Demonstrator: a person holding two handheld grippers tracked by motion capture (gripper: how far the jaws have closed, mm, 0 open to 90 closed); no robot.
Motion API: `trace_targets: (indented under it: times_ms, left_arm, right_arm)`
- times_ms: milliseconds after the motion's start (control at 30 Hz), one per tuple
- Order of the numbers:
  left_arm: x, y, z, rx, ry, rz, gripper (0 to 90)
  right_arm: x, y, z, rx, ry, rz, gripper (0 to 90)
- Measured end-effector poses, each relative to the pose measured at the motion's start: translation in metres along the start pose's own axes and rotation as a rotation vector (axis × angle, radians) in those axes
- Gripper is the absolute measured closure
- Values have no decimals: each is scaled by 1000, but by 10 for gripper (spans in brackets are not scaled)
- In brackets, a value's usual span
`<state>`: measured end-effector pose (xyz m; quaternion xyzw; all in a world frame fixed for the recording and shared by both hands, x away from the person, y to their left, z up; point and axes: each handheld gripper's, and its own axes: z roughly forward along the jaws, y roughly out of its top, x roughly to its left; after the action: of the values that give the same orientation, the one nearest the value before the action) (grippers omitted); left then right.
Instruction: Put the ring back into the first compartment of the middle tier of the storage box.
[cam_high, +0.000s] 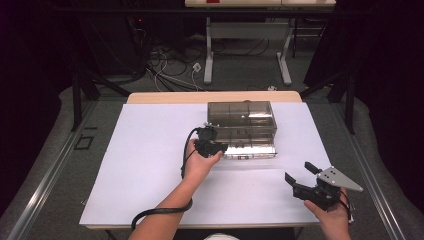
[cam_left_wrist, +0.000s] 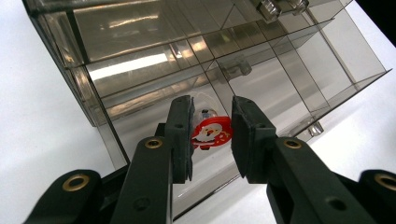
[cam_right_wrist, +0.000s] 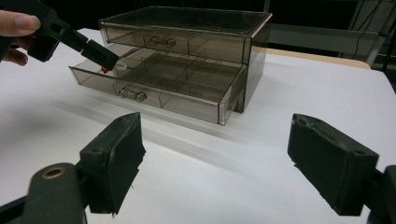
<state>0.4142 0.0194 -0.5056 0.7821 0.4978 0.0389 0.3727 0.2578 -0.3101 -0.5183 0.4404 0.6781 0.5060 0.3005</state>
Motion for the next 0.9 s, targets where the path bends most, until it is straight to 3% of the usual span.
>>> trace_targets:
  times_ms: [200,367,567,700,900]
  left_arm:
    - [0,1,0,-6,17,7,657]
    - [0,1,-3,-22,30,49,592]
    - [-1,3,-8,-61,29,70,527]
    - [-3,4,-10,-90,33,122,476]
    - [-4,2,-11,-106,12,142,411]
  right_arm:
    - [-2,0,0,-2,-1,6,178]
    - [-2,0,1,8,-6,3,178]
    - [-1,-1,4,0,-5,5,178]
    - [-3,-2,3,8,-7,10,178]
    - [-2,-2,3,10,-3,8,178]
